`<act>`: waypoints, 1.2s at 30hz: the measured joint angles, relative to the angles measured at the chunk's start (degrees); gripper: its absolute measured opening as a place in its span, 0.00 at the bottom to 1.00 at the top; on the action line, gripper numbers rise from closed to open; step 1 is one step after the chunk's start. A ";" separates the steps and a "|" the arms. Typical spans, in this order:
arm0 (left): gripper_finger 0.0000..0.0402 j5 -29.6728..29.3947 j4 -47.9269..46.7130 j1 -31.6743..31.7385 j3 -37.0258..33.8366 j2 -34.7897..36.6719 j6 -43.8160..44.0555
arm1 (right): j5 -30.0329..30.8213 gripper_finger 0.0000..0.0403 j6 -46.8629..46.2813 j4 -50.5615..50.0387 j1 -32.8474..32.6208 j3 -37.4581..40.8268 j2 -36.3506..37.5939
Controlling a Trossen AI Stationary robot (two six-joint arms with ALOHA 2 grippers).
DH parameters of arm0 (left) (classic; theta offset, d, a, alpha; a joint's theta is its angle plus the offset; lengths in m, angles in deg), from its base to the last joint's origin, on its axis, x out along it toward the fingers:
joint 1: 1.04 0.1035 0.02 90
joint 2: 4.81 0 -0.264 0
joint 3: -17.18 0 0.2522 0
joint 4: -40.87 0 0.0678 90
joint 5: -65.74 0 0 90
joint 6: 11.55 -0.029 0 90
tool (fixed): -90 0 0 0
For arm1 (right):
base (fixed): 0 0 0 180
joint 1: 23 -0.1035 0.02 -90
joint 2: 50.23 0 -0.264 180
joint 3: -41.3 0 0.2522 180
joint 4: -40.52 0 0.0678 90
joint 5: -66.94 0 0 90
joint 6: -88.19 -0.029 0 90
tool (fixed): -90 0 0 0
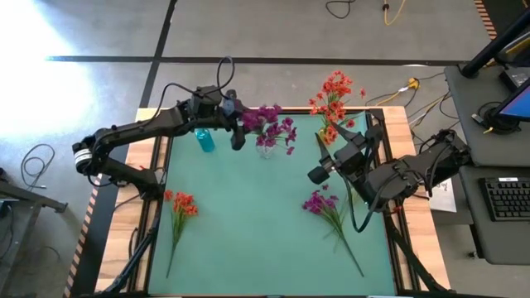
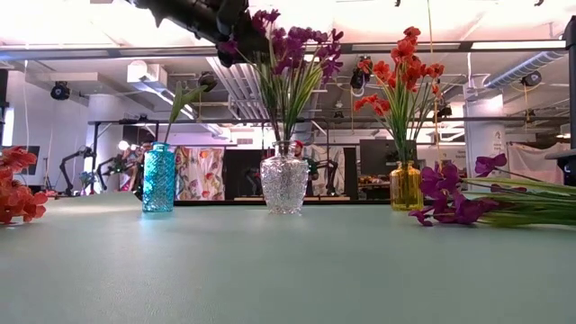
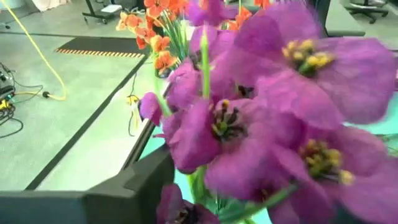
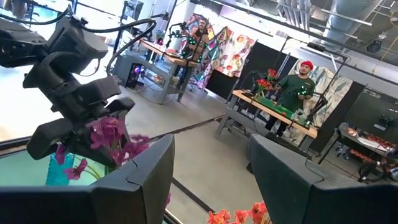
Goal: Sort flowers into vase by color
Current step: Put the top violet flowers into the transparent flower vase, then put the orange flowers into the blue flower vase
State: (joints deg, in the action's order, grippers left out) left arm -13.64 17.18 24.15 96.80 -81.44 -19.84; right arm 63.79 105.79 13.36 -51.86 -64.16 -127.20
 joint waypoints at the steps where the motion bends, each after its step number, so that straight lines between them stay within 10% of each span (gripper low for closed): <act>1: 0.58 0.00 -0.45 0.00 0.00 0.13 -0.11 | -0.02 0.50 -0.10 -0.04 0.00 0.00 0.00; 12: 0.78 -2.49 -7.05 0.03 0.00 5.26 -1.29 | -0.02 0.50 -0.06 -0.10 0.00 0.00 0.00; 36: 0.79 -5.64 -29.77 -9.27 12.62 9.96 7.23 | -1.07 0.50 -2.77 -7.03 0.02 0.00 0.00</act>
State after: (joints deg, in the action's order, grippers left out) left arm -19.28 -12.59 14.88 109.42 -71.48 -12.61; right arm 62.71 103.01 6.34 -51.84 -64.16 -127.20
